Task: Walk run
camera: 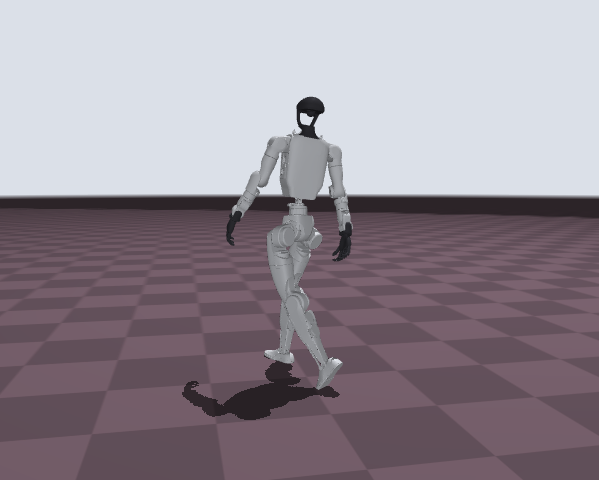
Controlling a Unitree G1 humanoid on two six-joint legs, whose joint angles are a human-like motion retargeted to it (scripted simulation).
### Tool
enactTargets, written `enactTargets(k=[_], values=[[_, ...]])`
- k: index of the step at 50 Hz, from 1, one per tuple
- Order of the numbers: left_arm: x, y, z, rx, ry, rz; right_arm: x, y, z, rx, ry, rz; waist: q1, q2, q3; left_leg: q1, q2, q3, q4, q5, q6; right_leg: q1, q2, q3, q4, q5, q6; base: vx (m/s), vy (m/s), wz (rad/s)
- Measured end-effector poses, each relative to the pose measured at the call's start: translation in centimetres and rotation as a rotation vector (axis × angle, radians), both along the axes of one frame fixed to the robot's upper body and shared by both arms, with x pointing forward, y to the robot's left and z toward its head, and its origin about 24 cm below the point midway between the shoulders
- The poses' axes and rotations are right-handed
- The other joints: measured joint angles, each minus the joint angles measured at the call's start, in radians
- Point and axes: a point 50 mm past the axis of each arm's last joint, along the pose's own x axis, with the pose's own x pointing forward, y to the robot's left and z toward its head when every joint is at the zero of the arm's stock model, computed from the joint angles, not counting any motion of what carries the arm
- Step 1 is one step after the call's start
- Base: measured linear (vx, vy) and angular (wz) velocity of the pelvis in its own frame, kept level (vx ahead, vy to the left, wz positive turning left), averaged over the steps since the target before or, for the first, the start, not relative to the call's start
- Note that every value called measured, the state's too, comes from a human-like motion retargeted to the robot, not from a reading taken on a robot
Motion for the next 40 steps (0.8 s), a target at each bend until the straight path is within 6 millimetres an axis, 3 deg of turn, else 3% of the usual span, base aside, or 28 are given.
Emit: enactTargets(k=[2, 3, 5, 7, 11, 16, 20, 23, 25, 27, 29, 31, 32, 34, 37, 40], values=[[-4.5, -2.5, -1.8, -0.089, 0.198, -0.066, 3.2, -0.4, -1.0, -0.040, -0.086, -0.006, 0.028, -0.010, 0.025, -0.085, 0.014, 0.025, 0.253, 0.146, 0.003, 0.056, 0.028, 0.080, 0.028, -0.046, -0.018, 0.96, -0.56, -0.71], [-6.9, -3.4, -2.4, -0.129, 0.306, -0.089, 5.2, -0.6, -1.5, -0.055, -0.130, 0.005, 0.045, 0.012, 0.062, -0.152, 0.080, 0.053, 0.462, 0.158, 0.019, 0.110, 0.061, -0.006, 0.038, -0.070, -0.032, 0.98, -0.58, -1.02], [-11.6, -5.5, -3.0, -0.200, 0.493, -0.118, 9.8, -1.2, -2.4, -0.096, -0.243, 0.043, 0.051, -0.053, 0.039, -0.224, 0.030, 0.133, 0.512, 0.162, 0.085, 0.187, -0.026, -0.085, -0.004, -0.076, -0.034, 0.97, -0.58, -0.75], [-16.2, -7.3, -2.9, -0.224, 0.648, -0.139, 15.0, -1.5, -2.8, -0.151, -0.393, 0.069, 0.046, -0.082, 0.023, -0.306, 0.011, 0.176, 0.533, 0.054, 0.121, 0.229, -0.018, -0.023, -0.026, -0.104, -0.042, 0.91, -0.43, -0.41], [-24.3, -11.7, -1.4, -0.253, 0.874, -0.076, 24.6, -2.4, -1.5, -0.253, -0.736, 0.103, 0.126, -0.108, 0.026, -0.493, 0.005, 0.218, 0.473, -0.135, 0.115, 0.323, 0.019, 0.021, -0.083, -0.123, -0.056, 0.94, -0.39, -1.20], [-30.5, -16.5, 1.6, -0.443, 1.070, 0.082, 33.9, -3.2, 2.5, -0.305, -1.079, 0.142, 0.250, -0.106, 0.065, -0.600, 0.064, 0.286, 0.050, -0.213, 0.062, 0.450, 0.129, 0.119, -0.122, -0.191, -0.082, 0.99, -0.32, -1.14], [-32.7, -18.1, 3.1, -0.520, 1.159, 0.159, 37.1, -4.6, 4.9, -0.365, -1.203, 0.148, 0.342, -0.093, 0.098, -0.651, 0.040, 0.249, -0.292, -0.303, 0.031, 0.565, 0.181, 0.179, -0.123, -0.262, -0.084, 1.11, -0.22, -0.65], [-33.0, -18.0, 3.4, -0.505, 1.186, 0.190, 36.3, -5.0, 4.4, -0.389, -1.173, 0.128, 0.347, -0.099, 0.092, -0.653, -0.009, 0.190, -0.389, -0.347, 0.008, 0.625, 0.188, 0.165, -0.102, -0.227, -0.043, 1.20, -0.18, 0.07], [-32.7, -17.5, 3.1, -0.491, 1.184, 0.201, 34.3, -4.9, 3.1, -0.381, -1.098, 0.105, 0.373, -0.108, 0.080, -0.639, 0.005, 0.195, -0.314, -0.357, 0.048, 0.649, 0.183, 0.175, -0.067, -0.135, 0.013, 1.24, -0.17, -0.44], [-31.8, -16.6, 2.4, -0.458, 1.149, 0.218, 30.9, -4.3, 1.1, -0.338, -0.971, 0.086, 0.418, -0.120, 0.057, -0.607, 0.044, 0.303, -0.264, -0.319, 0.056, 0.662, 0.159, 0.156, -0.009, 0.058, 0.082, 1.43, -0.19, -0.91], [-30.6, -15.6, 1.6, -0.416, 1.082, 0.241, 26.5, -3.2, -0.8, -0.269, -0.811, 0.087, 0.419, -0.125, 0.013, -0.589, 0.027, 0.241, -0.231, -0.264, 0.123, 0.634, 0.145, 0.129, 0.096, 0.279, 0.164, 1.49, -0.18, -0.07], [-28.7, -14.1, 0.5, -0.366, 0.990, 0.268, 21.8, -2.0, -2.2, -0.203, -0.635, 0.118, 0.344, -0.117, -0.012, -0.570, 0.000, 0.137, -0.174, -0.304, 0.169, 0.555, 0.179, 0.121, 0.304, 0.441, 0.235, 1.27, -0.20, 1.05], [-27.3, -13.0, -0.2, -0.329, 0.936, 0.276, 19.6, -1.5, -2.5, -0.178, -0.551, 0.133, 0.320, -0.113, -0.007, -0.551, -0.005, 0.107, -0.154, -0.326, 0.172, 0.505, 0.189, 0.112, 0.431, 0.480, 0.262, 1.18, -0.27, 0.46], [-22.9, -10.3, -1.7, -0.227, 0.814, 0.269, 15.6, -1.0, -2.8, -0.141, -0.411, 0.136, 0.324, -0.089, 0.014, -0.484, 0.045, 0.172, -0.152, -0.365, 0.162, 0.415, 0.194, 0.090, 0.582, 0.455, 0.276, 1.09, -0.18, -0.01], [-14.9, -7.0, -3.2, -0.097, 0.572, 0.229, 9.5, 0.0, -2.4, -0.046, -0.236, 0.096, 0.333, -0.043, 0.035, -0.358, 0.050, 0.136, -0.217, -0.398, 0.165, 0.309, 0.203, 0.058, 0.579, 0.315, 0.197, 0.97, -0.11, 0.33], [-6.2, -4.3, -2.7, -0.069, 0.260, 0.155, 4.4, 1.2, -1.5, 0.057, -0.117, 0.053, 0.231, -0.004, 0.062, -0.276, 0.039, 0.010, -0.253, -0.413, 0.158, 0.172, 0.127, -0.031, 0.550, 0.118, 0.172, 0.93, -0.23, 1.79]])
